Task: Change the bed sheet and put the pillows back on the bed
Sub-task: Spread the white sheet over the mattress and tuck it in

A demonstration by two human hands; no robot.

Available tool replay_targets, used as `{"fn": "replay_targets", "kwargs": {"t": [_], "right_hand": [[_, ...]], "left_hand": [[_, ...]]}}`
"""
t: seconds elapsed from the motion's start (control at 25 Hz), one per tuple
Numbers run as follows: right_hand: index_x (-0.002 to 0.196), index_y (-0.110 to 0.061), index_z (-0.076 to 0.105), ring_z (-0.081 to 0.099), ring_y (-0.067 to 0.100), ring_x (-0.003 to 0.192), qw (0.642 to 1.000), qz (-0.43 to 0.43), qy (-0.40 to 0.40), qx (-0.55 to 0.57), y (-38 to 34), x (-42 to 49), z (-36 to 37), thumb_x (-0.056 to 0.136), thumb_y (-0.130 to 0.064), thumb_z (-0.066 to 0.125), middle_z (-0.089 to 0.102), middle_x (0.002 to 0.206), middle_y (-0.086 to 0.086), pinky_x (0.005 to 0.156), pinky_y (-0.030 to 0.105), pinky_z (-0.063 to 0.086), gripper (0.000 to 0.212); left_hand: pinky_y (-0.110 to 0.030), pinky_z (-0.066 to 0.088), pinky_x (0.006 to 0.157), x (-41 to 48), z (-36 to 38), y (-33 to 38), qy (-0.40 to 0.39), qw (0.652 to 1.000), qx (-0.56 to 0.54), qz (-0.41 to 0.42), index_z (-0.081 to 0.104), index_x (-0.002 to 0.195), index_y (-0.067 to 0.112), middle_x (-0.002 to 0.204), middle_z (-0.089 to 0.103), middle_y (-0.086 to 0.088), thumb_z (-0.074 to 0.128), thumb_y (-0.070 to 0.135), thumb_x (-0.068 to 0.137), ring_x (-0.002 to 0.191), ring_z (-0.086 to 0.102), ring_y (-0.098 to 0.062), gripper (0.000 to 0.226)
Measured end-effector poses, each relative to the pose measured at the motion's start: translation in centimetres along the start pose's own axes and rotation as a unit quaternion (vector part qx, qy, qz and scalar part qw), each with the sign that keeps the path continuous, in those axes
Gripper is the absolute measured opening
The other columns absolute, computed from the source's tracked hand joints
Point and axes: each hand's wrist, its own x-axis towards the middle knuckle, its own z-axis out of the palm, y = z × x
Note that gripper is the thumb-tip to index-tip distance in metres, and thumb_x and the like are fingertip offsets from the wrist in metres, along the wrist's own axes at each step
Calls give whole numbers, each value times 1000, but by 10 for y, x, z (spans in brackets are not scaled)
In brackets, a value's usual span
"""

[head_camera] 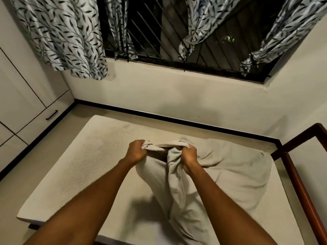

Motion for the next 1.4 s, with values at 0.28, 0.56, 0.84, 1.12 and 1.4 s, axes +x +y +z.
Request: {"fn": "replay_targets", "kwargs": {"t": [0.28, 0.56, 0.84, 1.12, 1.4], "right_hand": [[98, -12, 71, 70, 33, 95, 972, -7, 97, 214, -94, 27, 56, 97, 0, 46, 73, 110, 17, 92, 46, 59, 28], [93, -16, 67, 68, 28, 95, 962, -17, 153, 227, -116, 41, 25, 97, -4, 49, 72, 108, 11, 90, 43, 58, 22], [113, -10, 69, 69, 32, 87, 985, 87, 65, 137, -14, 2, 65, 95, -44, 59, 74, 96, 12, 81, 43, 57, 40], [133, -31, 59, 70, 11, 110, 984, -44, -157, -73, 44, -69, 69, 105, -32, 58, 72, 118, -9, 86, 23, 57, 28], [126, -22, 73, 70, 25, 113, 976, 82, -198, 23, 59, -80, 2, 98, -44, 59, 77, 117, 4, 91, 38, 59, 38]], "left_hand": [[-43, 55, 86, 74, -173, -52, 230, 971, 34, -62, 78, 104, 9, 105, 74, -25, 68, 13, 90, 102, 70, -44, 18], [-42, 49, 108, 76, -250, -127, 466, 794, -271, -280, 49, 140, 4, 145, 46, -20, 68, 6, 91, 126, 57, -38, 53], [-34, 53, 70, 7, -74, -115, -48, 928, -260, -262, 74, 105, 7, 99, 71, -12, 65, 25, 100, 87, 63, -23, 20], [-34, 58, 78, -9, 23, -12, -217, 880, -348, -240, 77, 113, 16, 102, 77, -5, 50, 79, 92, 93, 70, -23, 72], [-46, 59, 97, -29, 62, 7, -75, 941, -282, -172, 73, 122, 15, 113, 76, -13, 57, 6, 96, 105, 72, -30, 32]]}}
